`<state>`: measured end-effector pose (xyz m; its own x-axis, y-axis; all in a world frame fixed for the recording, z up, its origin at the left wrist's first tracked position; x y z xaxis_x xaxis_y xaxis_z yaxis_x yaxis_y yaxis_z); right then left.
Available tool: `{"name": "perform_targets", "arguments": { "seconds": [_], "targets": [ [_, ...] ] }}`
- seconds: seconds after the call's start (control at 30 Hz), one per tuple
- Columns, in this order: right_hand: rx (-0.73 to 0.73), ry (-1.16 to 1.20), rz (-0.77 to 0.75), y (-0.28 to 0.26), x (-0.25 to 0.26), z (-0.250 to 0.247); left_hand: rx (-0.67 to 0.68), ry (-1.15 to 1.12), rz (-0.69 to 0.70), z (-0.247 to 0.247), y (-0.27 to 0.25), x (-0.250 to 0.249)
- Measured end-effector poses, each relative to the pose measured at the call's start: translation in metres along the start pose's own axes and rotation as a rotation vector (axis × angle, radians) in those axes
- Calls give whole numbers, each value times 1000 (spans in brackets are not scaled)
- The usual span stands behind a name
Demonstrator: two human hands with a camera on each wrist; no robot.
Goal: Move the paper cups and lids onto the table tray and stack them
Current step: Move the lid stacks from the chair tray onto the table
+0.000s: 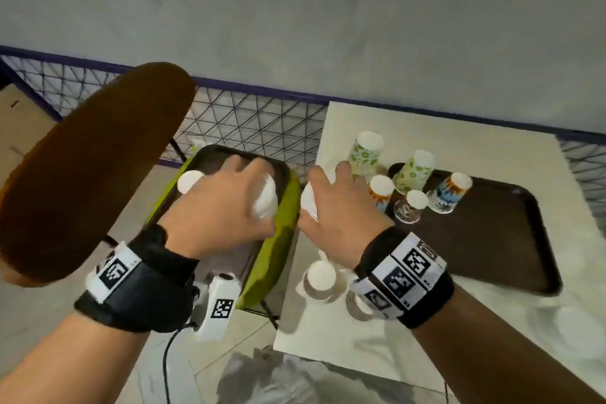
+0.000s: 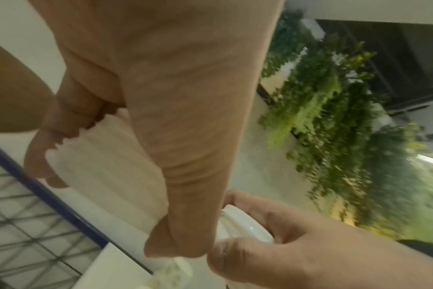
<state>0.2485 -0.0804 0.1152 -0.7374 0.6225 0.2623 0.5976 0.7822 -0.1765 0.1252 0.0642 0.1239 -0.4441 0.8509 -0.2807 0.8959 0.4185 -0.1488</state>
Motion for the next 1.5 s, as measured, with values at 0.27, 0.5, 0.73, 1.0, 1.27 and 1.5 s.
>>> {"name": "perform_targets", "arguments": {
  "seconds": [0.27, 0.5, 0.73, 1.0, 1.27, 1.5],
  "targets": [
    [-85, 4, 219, -126, -197, -24, 91, -46, 288, 67, 35, -205],
    [-83, 127, 508, -222, -360, 11, 180, -135, 464, 170, 66, -352],
    [-182, 255, 674, -298, -471, 39, 297, -180, 488, 259, 83, -445],
    [84, 229, 566, -310, -479, 126, 412, -113, 417, 320, 89, -453],
    [162, 81, 376, -277, -470, 181, 386, -74, 357, 332, 86, -440],
    [194, -7, 192, -253, -459, 197, 341, -82, 328, 321, 90, -425]
  ]
}}
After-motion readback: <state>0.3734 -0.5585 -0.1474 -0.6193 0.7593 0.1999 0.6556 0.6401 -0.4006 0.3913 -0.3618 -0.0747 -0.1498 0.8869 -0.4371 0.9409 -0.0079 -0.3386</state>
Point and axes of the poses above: each hand's wrist, its own y-axis towards the middle knuckle, its own z-axis out of the palm, x = y × z, the point moved 2 cm from there along y, towards the middle knuckle, and after that the axes turned 3 degrees about z, right-handed, at the moved point
